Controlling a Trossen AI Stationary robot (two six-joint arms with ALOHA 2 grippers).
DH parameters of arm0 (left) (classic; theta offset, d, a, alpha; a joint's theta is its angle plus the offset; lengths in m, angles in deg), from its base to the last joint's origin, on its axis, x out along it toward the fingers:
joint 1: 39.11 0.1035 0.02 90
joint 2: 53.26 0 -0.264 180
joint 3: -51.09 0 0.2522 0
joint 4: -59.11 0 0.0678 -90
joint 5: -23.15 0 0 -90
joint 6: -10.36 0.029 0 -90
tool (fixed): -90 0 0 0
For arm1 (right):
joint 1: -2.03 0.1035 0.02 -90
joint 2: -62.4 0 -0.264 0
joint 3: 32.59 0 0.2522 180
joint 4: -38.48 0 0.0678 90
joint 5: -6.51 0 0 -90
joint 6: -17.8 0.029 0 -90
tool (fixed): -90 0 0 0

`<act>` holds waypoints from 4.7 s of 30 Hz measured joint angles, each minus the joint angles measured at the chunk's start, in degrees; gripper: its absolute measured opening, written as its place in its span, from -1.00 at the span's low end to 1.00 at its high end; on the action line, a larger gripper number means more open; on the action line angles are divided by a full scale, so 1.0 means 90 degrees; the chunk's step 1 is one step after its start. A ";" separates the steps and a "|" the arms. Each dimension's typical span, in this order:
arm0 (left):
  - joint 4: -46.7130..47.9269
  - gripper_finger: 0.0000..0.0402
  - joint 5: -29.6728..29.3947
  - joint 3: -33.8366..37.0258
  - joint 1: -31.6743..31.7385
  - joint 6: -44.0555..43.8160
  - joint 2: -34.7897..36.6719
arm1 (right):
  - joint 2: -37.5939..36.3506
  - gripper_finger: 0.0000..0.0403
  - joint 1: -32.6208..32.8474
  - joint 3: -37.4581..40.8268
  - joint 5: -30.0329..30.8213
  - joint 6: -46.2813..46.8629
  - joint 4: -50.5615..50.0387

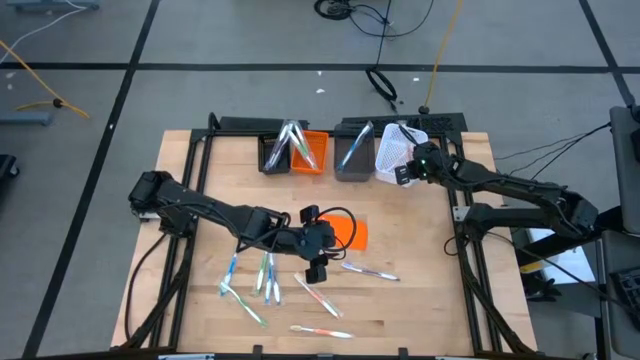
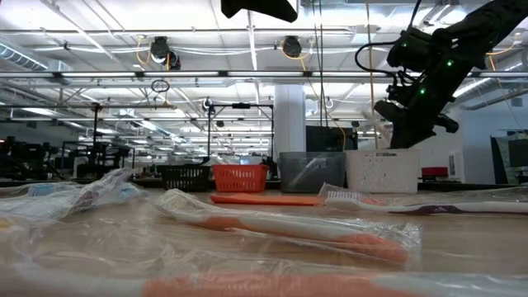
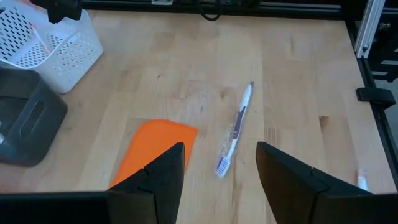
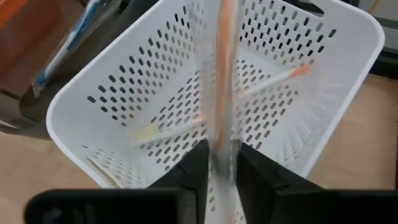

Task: Pick & Place Toothbrushes
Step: Put the orange toothbrush into the white bin, then put the violet toothbrush into the black bin

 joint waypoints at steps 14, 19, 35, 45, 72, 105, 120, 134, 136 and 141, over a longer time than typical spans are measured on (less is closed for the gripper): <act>0.0000 0.00 0.0000 0.0000 0.0000 -0.0002 0.0000 | 0.0000 -0.49 0.0017 0.0001 -0.0114 -0.0022 0.0103; 0.0000 0.00 0.0000 0.0000 0.0000 -0.0032 0.0000 | -0.0008 -0.52 0.0017 0.0001 -0.0760 -0.0153 0.0433; 0.0007 0.00 0.0000 0.0000 0.0000 -0.0029 0.0000 | -0.0017 -0.54 0.1414 0.0076 -0.3678 -0.0362 0.1727; 0.0063 0.00 0.0000 0.0000 0.0000 -0.0027 0.0000 | -0.0017 -0.54 0.3836 0.1142 -0.3638 0.0553 0.2594; 0.0057 0.00 0.0000 0.0001 0.0000 -0.0041 0.0002 | 0.2002 -0.54 0.7933 0.1135 0.0033 0.0915 0.4615; 0.0146 0.00 0.0000 0.0002 0.0000 -0.0046 0.0002 | 0.3160 -0.54 0.7980 -0.0028 0.0531 0.0857 0.2829; 0.0146 0.00 0.0000 0.0002 0.0002 -0.0044 0.0002 | 0.3197 -0.54 0.7980 -0.0023 0.0345 0.1028 0.2910; 0.0143 0.00 0.0000 0.0002 0.0002 -0.0045 0.0002 | 0.3533 -0.90 0.8021 -0.0023 0.0417 0.1449 0.2906; 0.0143 0.00 0.0000 0.0002 0.0002 -0.0045 0.0002 | 0.3526 -0.92 0.8019 -0.0023 0.0397 0.1408 0.2927; 0.0143 0.00 0.0000 0.0002 0.0002 -0.0044 0.0002 | 0.3497 -0.93 0.8021 -0.0021 0.0521 0.1302 0.2983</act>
